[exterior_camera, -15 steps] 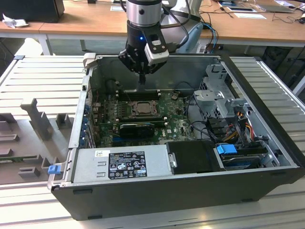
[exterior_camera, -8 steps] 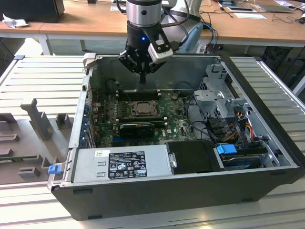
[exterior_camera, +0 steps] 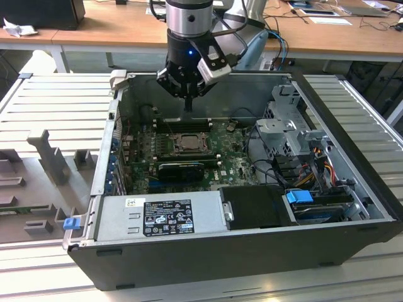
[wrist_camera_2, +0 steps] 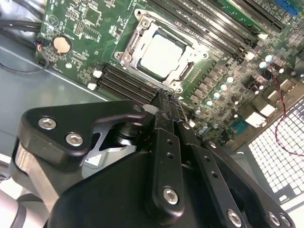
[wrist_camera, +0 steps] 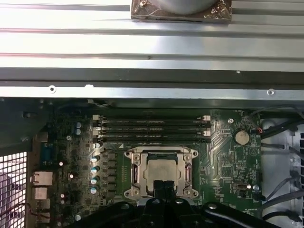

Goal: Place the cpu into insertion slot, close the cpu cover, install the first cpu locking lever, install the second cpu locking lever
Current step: 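Install the first cpu locking lever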

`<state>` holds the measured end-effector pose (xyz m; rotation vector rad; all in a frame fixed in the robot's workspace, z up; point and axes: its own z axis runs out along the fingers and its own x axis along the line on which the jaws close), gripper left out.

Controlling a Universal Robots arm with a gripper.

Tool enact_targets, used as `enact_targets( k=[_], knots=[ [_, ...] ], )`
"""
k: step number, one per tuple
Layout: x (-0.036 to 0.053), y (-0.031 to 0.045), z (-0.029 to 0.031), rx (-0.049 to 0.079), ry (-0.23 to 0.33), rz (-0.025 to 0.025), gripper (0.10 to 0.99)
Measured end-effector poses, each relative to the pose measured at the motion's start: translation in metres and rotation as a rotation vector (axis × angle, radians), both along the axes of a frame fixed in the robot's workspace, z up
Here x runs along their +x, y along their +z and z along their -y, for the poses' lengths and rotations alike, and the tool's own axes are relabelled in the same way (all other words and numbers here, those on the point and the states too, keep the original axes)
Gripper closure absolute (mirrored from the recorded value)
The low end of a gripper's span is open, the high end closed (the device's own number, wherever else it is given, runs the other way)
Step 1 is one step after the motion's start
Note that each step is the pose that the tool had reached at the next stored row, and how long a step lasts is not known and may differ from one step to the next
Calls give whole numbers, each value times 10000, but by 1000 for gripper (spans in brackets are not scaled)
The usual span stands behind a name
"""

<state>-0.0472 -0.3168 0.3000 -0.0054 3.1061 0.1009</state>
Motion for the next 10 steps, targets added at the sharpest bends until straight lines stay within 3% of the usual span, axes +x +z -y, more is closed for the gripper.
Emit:
enact_targets(
  k=[6, 10],
  knots=[
    [-123, -31, 0, 12, 0, -1, 980],
    [-142, -47, 0, 11, 0, -1, 980]
  ],
)
